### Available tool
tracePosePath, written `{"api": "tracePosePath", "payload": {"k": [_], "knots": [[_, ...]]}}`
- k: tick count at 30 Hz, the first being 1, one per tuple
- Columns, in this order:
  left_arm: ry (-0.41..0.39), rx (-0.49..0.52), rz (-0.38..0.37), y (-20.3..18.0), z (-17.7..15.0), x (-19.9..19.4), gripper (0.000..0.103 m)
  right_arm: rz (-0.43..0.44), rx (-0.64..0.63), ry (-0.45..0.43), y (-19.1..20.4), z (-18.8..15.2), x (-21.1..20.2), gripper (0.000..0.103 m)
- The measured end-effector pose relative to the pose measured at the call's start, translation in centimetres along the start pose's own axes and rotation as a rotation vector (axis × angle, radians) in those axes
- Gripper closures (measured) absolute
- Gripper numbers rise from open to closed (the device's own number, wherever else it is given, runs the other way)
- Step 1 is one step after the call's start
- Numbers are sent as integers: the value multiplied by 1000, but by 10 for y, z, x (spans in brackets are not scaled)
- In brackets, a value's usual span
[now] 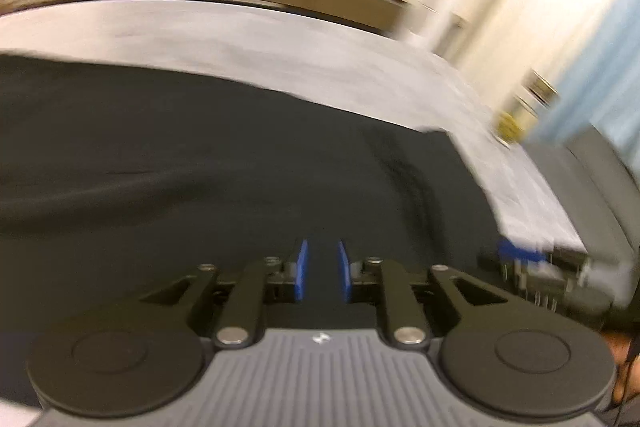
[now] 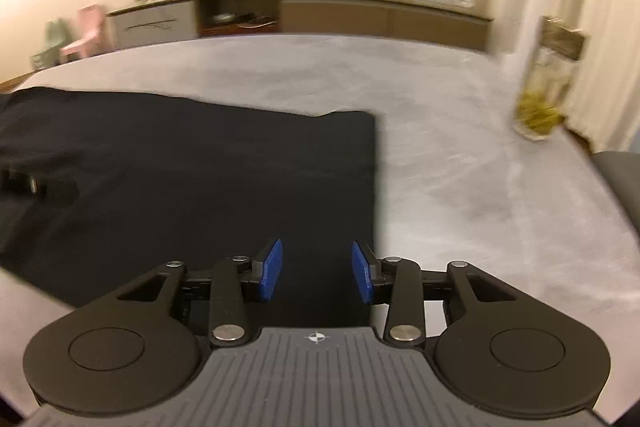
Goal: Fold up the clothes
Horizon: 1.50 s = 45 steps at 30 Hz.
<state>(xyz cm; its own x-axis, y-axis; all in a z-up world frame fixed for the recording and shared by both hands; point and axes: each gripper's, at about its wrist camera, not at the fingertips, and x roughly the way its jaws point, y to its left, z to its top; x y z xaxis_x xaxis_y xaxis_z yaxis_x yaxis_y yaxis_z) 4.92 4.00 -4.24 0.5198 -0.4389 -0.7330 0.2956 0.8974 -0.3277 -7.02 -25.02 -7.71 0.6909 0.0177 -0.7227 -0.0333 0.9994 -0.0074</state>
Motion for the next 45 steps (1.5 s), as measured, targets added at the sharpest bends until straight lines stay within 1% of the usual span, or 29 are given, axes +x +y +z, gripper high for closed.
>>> {"api": "tracePosePath", "payload": {"k": [1,2,3,4,6,7,9,10,11,12,13,15,17,19,21,23,25,27,28,29,30,33,35,37,38,39,41,43,45], "knots": [[-18,-33,25,21,0,-13,86,-23,-19,-5,9,1,1,57],[-38,-68,49,42,0,-27,85,-59,-38,-18,17,2,1,57],[-63,-104,72,63,-1,-42,81,-68,-50,-41,29,9,-3,57],[-93,-147,106,84,-4,-58,78,-69,-61,-67,41,16,-8,57],[-156,-237,178,129,-9,-91,76,-24,-131,-123,81,34,-20,57],[-190,-287,223,152,-14,-109,75,19,-174,-151,108,42,-26,54],[-255,-393,316,197,-24,-143,73,150,-281,-185,175,55,-34,46],[-286,-456,373,220,-33,-162,71,215,-339,-198,207,59,-37,43],[-308,-511,421,239,-41,-177,63,276,-398,-206,241,60,-38,42],[-322,-559,463,256,-49,-189,58,335,-457,-214,276,62,-38,38],[-329,-603,501,272,-59,-199,57,395,-516,-222,311,63,-38,37],[-336,-693,547,300,-77,-213,55,483,-611,-245,372,65,-35,36],[-364,-806,520,321,-89,-223,54,556,-692,-264,428,66,-28,34],[-407,-933,429,346,-101,-236,54,622,-766,-269,480,67,-19,30],[-429,-987,372,362,-108,-242,49,667,-851,-269,527,65,-12,27],[-448,-1031,320,376,-114,-247,48,679,-912,-241,563,58,1,27],[-438,-1047,284,387,-120,-247,47,689,-969,-210,598,51,15,27],[-424,-1054,270,395,-123,-244,47,684,-968,-203,611,51,23,30],[-428,-1057,257,401,-125,-246,47,681,-964,-201,615,52,27,38],[-432,-1059,246,404,-127,-247,46,677,-960,-199,620,53,31,57],[-435,-1059,238,403,-132,-247,43,674,-956,-197,625,53,34,99],[-435,-1047,203,402,-127,-238,39,689,-927,-227,619,56,29,99],[-425,-1028,187,400,-119,-230,39,718,-882,-232,605,62,18,100],[-404,-1006,179,398,-104,-221,44,774,-817,-203,590,70,11,102],[-392,-1003,178,398,-98,-217,60,796,-792,-186,584,73,10,102],[-375,-994,187,399,-94,-212,88,815,-774,-165,579,76,10,103],[-352,-965,224,398,-86,-207,90,835,-758,-120,569,80,17,103],[-362,-917,268,391,-83,-209,91,853,-766,-67,560,87,23,102],[-375,-894,277,387,-82,-211,91,865,-734,-46,543,107,26,97]]}}
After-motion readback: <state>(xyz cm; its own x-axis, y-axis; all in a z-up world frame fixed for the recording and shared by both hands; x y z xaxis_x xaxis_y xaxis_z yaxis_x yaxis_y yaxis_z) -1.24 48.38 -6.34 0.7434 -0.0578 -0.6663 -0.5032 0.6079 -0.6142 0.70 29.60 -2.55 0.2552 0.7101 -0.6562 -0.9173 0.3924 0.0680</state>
